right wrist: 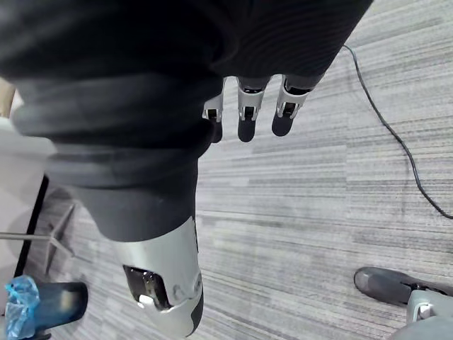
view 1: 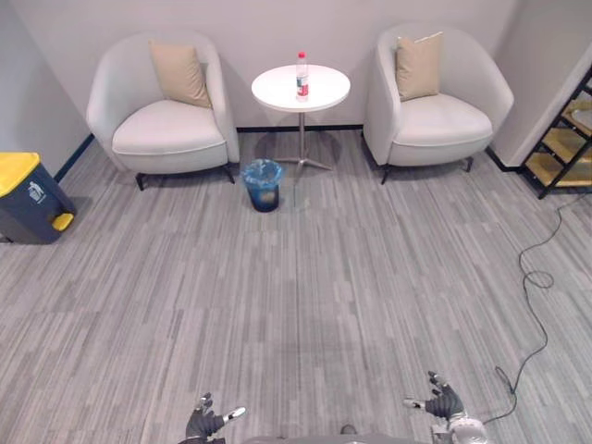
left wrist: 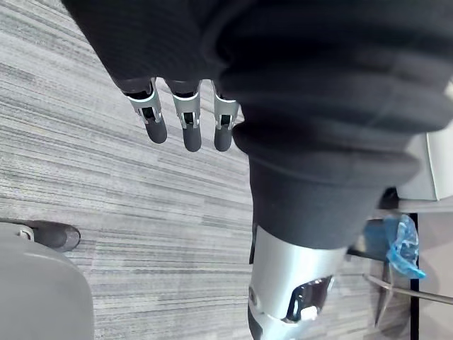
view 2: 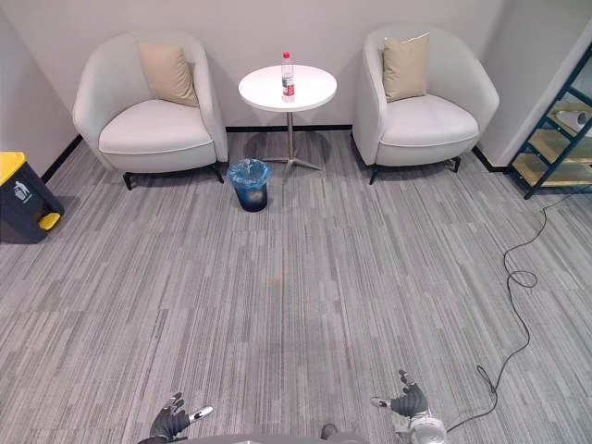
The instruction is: Gather rubbish on tea table into small bin, then transfer packed bag to large trash can.
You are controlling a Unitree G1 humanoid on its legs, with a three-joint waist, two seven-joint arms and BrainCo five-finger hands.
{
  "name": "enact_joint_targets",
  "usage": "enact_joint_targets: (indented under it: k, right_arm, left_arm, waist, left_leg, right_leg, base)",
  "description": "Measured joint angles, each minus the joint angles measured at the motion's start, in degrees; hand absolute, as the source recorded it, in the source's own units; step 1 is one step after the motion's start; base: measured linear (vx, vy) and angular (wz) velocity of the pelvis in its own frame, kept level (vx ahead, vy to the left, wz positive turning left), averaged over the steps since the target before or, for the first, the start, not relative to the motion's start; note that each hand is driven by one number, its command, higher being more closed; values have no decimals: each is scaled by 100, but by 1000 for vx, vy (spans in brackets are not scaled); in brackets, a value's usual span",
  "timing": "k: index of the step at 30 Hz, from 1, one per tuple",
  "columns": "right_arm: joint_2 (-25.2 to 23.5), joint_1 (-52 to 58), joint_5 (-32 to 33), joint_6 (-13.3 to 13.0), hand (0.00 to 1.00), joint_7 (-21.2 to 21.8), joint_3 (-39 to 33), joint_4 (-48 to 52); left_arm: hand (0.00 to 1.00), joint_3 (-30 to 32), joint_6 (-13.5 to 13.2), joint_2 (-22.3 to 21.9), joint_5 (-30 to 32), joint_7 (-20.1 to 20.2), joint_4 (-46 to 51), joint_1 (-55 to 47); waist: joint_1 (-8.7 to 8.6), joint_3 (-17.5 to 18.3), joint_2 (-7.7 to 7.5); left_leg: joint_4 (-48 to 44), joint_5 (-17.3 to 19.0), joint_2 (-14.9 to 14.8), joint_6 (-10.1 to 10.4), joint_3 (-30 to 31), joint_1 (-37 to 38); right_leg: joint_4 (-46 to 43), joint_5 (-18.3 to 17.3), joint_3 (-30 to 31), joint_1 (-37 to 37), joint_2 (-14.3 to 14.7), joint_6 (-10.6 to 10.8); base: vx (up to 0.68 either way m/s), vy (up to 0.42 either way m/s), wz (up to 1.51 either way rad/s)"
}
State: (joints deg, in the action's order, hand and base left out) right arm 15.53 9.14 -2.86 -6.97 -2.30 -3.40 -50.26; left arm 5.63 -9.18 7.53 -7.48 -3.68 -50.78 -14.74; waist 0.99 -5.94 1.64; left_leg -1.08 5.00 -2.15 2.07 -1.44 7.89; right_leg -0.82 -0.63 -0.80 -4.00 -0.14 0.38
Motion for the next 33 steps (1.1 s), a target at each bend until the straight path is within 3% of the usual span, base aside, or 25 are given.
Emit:
enact_joint_targets:
  k: [23, 33]
  right_arm:
    - [85, 6, 277, 3, 0, -83, -350, 4]
    - [42, -165, 299, 71, 0, -151, -367, 4]
  left_arm:
    - [0, 137, 1, 50, 99, -10, 351, 7]
    - [0, 125, 20, 36, 96, -28, 540, -32]
  waist:
    - [-8, 31, 46]
    - [43, 52, 76]
  left_leg:
    - [-4, 102, -5, -56, -79, -93]
    - [-430, 423, -14, -127, -215, -326]
  right_leg:
    - [107, -8, 88, 73, 19, 12]
    - [93, -33, 262, 186, 32, 47]
  base:
    - [-4, -2, -2]
    - [-5, 5, -7]
